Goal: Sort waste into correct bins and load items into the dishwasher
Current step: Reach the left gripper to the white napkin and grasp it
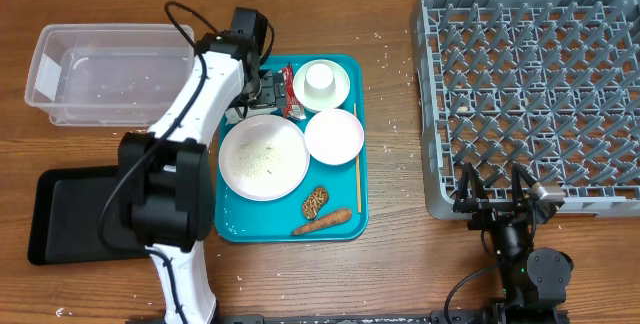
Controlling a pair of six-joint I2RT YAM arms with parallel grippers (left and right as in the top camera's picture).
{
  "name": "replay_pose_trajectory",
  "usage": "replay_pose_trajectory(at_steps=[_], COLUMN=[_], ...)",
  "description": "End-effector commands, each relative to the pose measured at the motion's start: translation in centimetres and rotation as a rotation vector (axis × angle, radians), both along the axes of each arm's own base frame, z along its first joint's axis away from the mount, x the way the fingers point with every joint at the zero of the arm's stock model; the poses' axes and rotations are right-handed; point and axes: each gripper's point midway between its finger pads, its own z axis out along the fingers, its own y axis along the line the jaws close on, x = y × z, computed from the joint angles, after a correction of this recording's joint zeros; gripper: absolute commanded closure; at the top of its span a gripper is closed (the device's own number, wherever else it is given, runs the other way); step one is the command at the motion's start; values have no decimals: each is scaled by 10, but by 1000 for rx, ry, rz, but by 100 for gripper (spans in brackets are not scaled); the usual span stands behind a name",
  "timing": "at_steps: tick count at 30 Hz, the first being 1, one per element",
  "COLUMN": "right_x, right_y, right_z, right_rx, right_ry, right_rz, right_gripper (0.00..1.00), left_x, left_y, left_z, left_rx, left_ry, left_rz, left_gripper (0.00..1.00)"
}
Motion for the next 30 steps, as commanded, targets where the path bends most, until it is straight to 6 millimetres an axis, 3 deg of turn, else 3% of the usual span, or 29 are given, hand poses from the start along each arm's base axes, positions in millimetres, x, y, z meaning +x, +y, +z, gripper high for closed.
replay_pose_trajectory(at_steps=[1, 10, 15, 20, 24, 27, 30], right_x=[0, 0, 0, 0, 0, 0, 0], right_y=[0, 0, 0, 0, 0, 0, 0], right_z=[-2, -2, -2, -2, -2, -2, -2], right_rx=[-1, -1, -1, -1, -1, -1, -1], right_ry=[-4, -4, -4, -4, -4, -4, -4], right_rz=[-4, -4, -4, -3, -4, -4, -3], right_gripper=[0, 0, 0, 0, 0, 0, 0], left_x=[9, 26, 34, 33, 31, 29, 25], left_y=[11, 2, -10, -10, -9, -9, -8], left_z=[-6, -11, -9, -9, -10, -10, -5], left_rx=[-9, -92, -164, -162, -159, -156, -153], left_ry=[-16, -75, -97, -92, -83, -76, -68], left_rz=[138, 275, 265, 265, 265, 262, 263], left_gripper=[6, 13, 42, 54, 71, 96, 96])
